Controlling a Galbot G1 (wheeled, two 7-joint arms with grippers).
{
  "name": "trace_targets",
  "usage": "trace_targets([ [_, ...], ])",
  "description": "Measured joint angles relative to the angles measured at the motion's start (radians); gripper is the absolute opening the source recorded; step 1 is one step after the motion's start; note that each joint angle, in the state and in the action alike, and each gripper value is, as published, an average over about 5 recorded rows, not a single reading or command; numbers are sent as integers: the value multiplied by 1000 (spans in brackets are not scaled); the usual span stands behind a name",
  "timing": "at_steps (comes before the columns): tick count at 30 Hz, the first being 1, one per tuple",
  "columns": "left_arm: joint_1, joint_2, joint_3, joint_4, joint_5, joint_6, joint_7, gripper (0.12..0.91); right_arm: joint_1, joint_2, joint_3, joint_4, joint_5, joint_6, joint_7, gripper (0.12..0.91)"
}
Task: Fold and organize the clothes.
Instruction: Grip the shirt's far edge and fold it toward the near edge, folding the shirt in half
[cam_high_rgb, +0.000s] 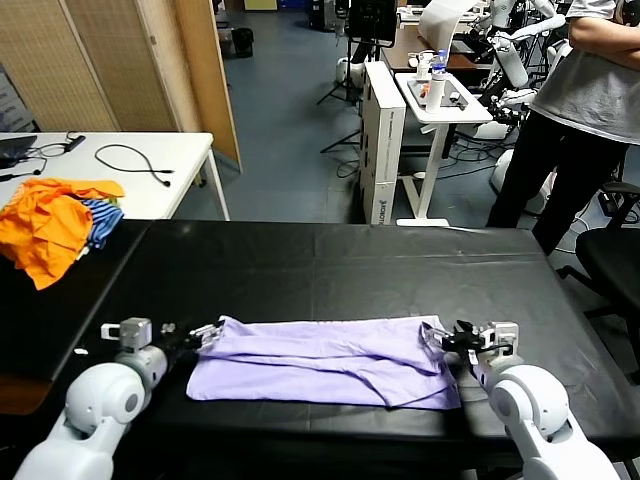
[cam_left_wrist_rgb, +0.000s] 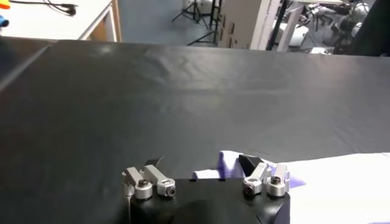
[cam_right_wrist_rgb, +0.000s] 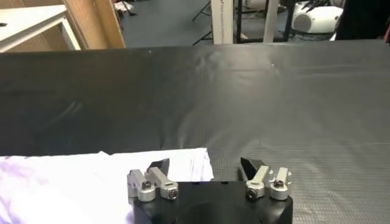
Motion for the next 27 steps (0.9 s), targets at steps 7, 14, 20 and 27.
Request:
trace_targets([
  [7,-21,-6,37,20,6,0,-1,907,28,-1,-21,-26,-2,8,-5,783],
  [14,-23,-14,65,31,20,-2,-2,747,42,3,-37,-38,-11,9,-12,526],
  [20,-10,-14,62,19,21,-2,-3,374,30,10,-29,-39,-26,15,-26,187],
  [27,18,-21,46,-11,39,1,-4,163,9,25,-6,-35,-47,48,-26,141],
])
